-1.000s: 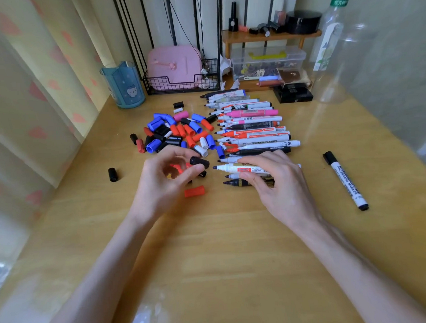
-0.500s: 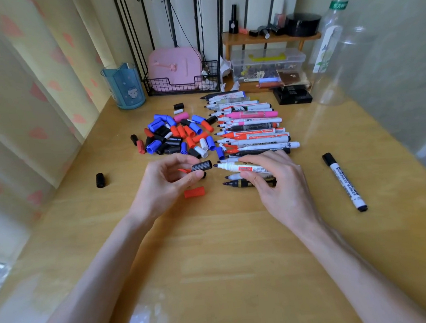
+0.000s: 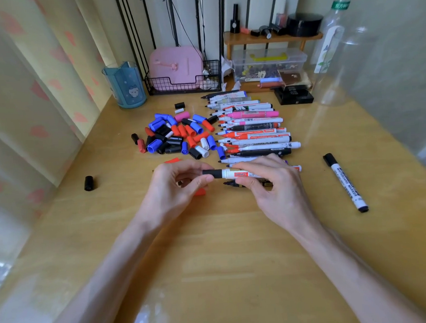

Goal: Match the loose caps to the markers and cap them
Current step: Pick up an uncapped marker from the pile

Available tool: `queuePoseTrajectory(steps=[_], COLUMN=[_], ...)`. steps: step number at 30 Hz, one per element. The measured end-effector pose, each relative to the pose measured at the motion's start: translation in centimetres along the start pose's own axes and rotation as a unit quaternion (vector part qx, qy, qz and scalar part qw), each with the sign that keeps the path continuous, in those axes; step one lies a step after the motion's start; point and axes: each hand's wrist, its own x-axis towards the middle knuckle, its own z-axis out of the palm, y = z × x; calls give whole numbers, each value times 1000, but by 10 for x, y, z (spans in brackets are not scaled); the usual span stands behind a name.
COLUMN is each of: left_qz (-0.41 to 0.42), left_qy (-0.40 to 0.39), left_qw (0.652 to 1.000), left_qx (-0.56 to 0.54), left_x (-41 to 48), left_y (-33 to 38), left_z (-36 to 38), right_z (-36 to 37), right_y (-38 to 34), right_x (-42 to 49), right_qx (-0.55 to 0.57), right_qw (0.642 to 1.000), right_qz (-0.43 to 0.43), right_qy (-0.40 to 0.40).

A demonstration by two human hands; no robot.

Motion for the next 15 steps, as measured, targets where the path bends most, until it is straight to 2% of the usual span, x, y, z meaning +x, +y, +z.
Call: queuePoseTrajectory(steps=[4, 6, 9, 15], left_qz=[7, 10, -5, -38], left_qy=[19, 72, 133, 116], left_qw=[999, 995, 978, 962], left_qx=[49, 70, 161, 244], left_x=[8, 14, 20, 29], left_y=[-7, -14, -30, -58], left_z=[-8, -20, -42, -46], right_z=[-2, -8, -12, -7], right_y=[3, 6, 7, 4], right_x=[6, 6, 5, 4], right_qx=[-25, -40, -52, -48], right_qw=[999, 998, 997, 997], right_qz=[20, 38, 51, 53], right_qy=[-8, 11, 19, 3])
